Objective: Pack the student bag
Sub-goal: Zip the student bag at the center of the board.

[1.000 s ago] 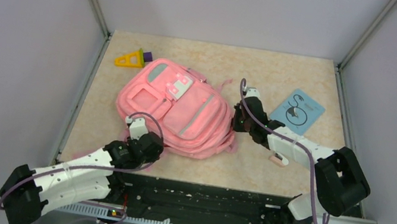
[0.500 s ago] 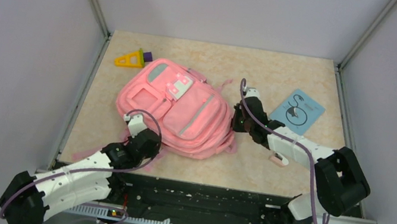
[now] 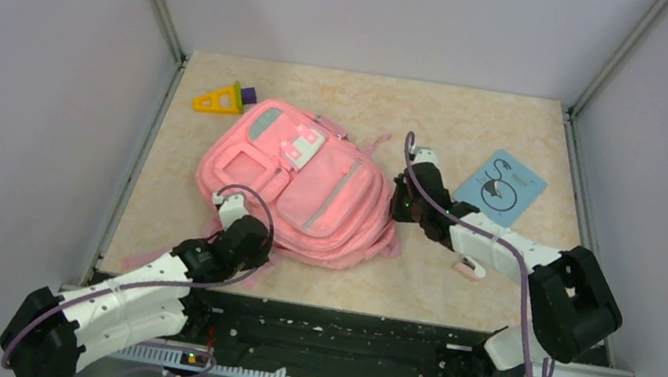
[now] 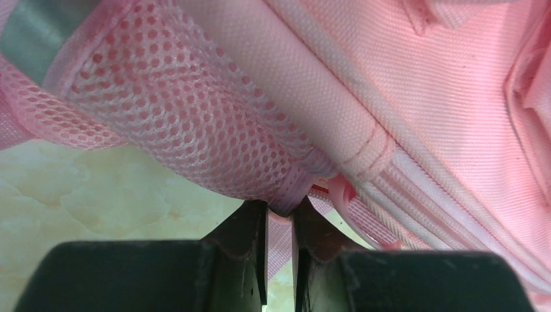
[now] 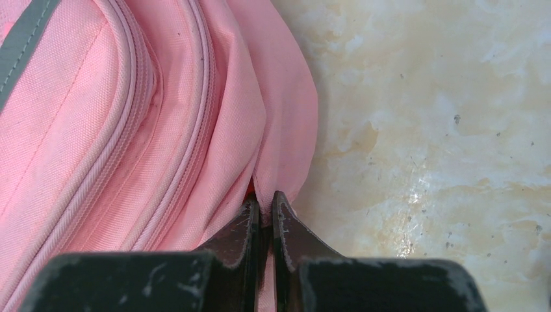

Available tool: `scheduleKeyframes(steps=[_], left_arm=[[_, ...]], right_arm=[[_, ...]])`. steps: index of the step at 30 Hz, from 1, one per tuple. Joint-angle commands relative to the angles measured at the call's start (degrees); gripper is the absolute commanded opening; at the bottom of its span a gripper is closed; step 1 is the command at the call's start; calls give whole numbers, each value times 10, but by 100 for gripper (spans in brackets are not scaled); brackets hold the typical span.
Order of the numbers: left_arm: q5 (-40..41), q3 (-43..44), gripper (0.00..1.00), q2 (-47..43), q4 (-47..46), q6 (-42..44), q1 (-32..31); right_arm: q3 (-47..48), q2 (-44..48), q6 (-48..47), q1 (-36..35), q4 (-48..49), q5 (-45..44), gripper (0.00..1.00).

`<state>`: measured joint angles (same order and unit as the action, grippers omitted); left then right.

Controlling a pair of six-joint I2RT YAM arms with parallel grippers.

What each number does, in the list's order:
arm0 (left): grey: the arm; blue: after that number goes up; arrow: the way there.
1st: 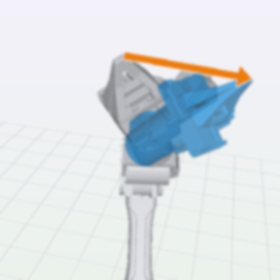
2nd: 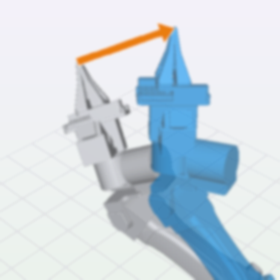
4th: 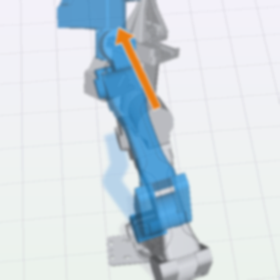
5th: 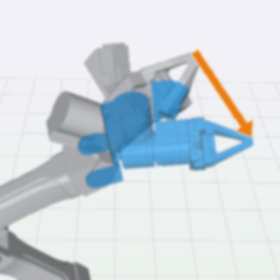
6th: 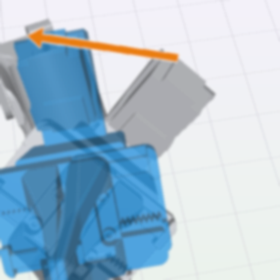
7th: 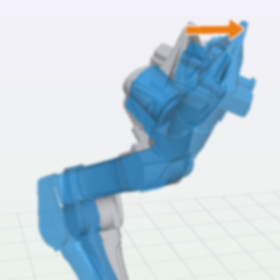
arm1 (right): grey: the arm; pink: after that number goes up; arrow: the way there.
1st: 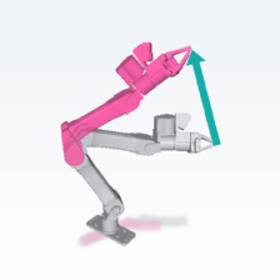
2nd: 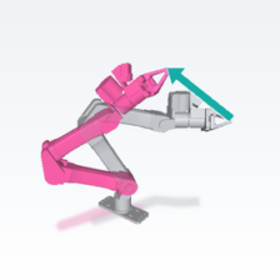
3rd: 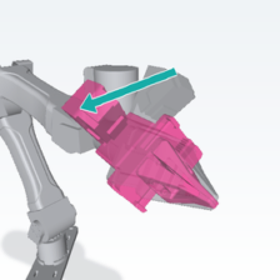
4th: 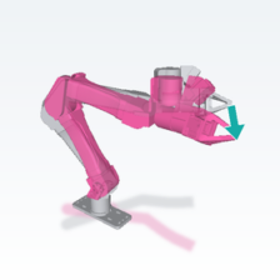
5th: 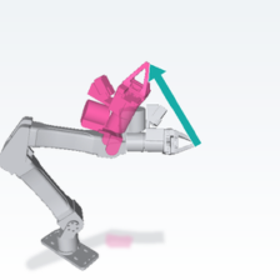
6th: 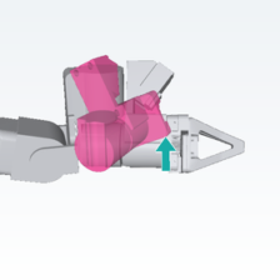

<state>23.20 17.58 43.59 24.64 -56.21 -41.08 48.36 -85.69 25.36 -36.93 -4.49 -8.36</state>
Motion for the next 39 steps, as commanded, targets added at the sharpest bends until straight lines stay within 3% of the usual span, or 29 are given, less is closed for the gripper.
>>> scheduleKeyframes(steps=[1, 11, 18, 22, 28, 39], left_arm=[[-83, 31, 0, 25, 11, 6, -2], [-204, 54, 0, 30, -38, 0, -4], [-287, 59, 0, 12, -89, -11, -5], [-288, 51, 1, 17, -105, -13, -6], [-169, 49, 16, 2, -9, -12, -6], [-167, 15, 45, 9, -26, -27, -8]], right_arm=[[12, -1, 13, 4, 27, 29, 0], [4, -6, 27, 3, 41, 38, 0], [-33, -9, 65, 3, 119, 38, 0], [-50, -12, 82, 3, 145, 32, 0], [-49, 3, 70, 3, 113, 14, 0], [-70, 33, 70, 3, 99, 11, 8]])
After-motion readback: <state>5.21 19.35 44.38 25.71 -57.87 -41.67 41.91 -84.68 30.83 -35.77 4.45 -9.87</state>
